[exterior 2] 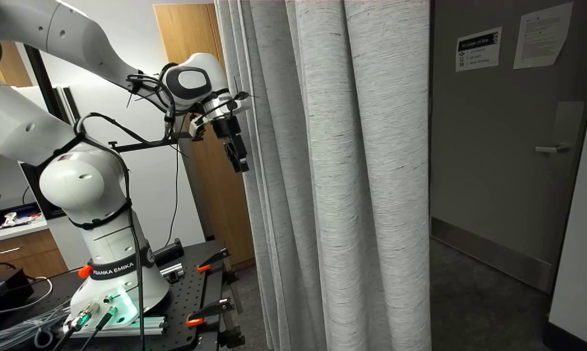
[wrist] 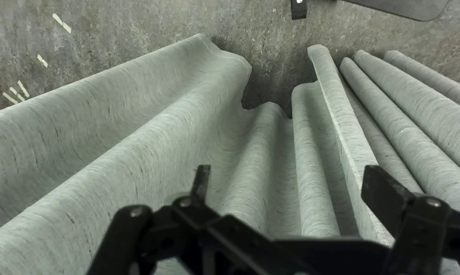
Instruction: Pull the curtain to the left
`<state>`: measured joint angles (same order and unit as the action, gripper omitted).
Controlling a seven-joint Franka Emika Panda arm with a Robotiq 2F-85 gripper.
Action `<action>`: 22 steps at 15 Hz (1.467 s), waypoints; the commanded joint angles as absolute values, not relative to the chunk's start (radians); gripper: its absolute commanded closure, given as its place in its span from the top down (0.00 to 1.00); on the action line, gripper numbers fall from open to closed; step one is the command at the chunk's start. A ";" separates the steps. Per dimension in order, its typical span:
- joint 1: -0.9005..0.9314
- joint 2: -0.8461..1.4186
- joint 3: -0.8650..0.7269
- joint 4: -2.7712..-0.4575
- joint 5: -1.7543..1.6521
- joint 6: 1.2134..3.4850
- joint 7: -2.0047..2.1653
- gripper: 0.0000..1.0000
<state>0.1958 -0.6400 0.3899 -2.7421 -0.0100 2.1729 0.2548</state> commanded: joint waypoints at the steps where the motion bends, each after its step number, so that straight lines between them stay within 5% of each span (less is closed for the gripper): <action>1: 0.215 -0.635 0.370 -2.741 -0.025 2.171 0.267 1.00; 11: 0.200 -0.637 0.385 -2.741 -0.023 2.179 0.343 1.00; 12: 0.154 -0.440 0.422 -2.557 -0.032 2.177 0.397 1.00; 22: 0.154 -0.335 0.391 -2.422 -0.079 2.169 0.501 1.00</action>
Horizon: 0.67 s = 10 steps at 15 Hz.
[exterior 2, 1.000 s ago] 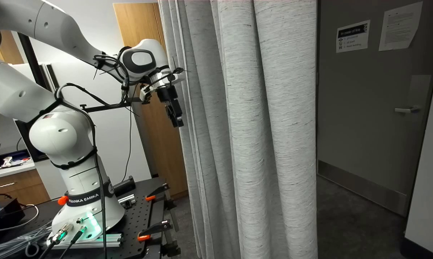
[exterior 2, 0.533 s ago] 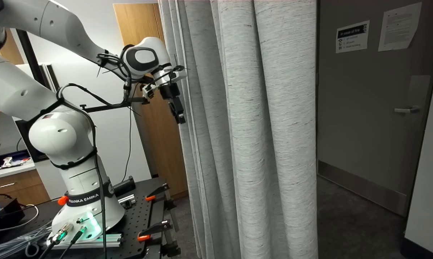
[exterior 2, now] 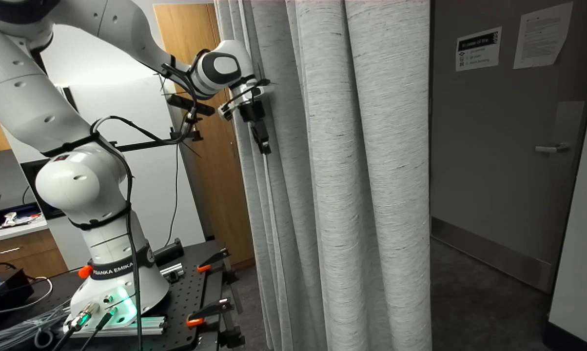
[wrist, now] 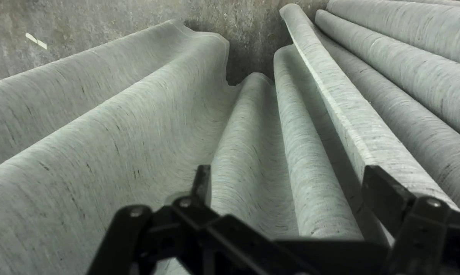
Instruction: Pull the curtain to the left
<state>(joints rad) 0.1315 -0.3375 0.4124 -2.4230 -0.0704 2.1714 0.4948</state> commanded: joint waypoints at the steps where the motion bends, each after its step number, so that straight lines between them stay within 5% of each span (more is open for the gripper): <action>1: 0.154 -0.333 0.391 -2.421 -0.079 2.169 0.502 1.00; 10: 0.150 -0.334 0.396 -2.419 -0.087 2.157 0.538 1.00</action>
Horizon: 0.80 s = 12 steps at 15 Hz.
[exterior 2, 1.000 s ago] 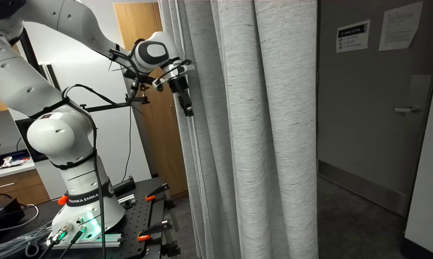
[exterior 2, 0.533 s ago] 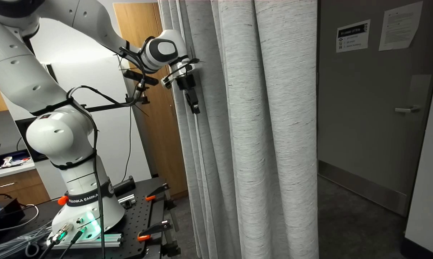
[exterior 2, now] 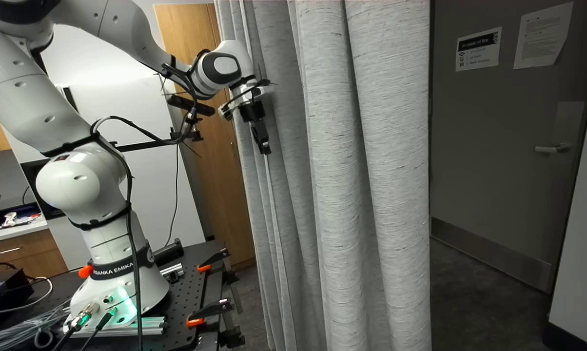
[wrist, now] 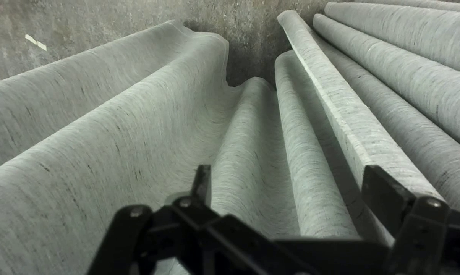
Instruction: Pull the curtain to the left
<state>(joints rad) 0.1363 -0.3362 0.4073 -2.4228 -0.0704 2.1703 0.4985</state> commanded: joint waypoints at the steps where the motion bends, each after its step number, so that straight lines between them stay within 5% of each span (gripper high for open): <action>1: 0.147 -0.378 0.358 -2.475 -0.053 2.196 0.507 1.00; 12: -0.016 -0.600 0.259 -2.679 -0.268 2.166 0.558 1.00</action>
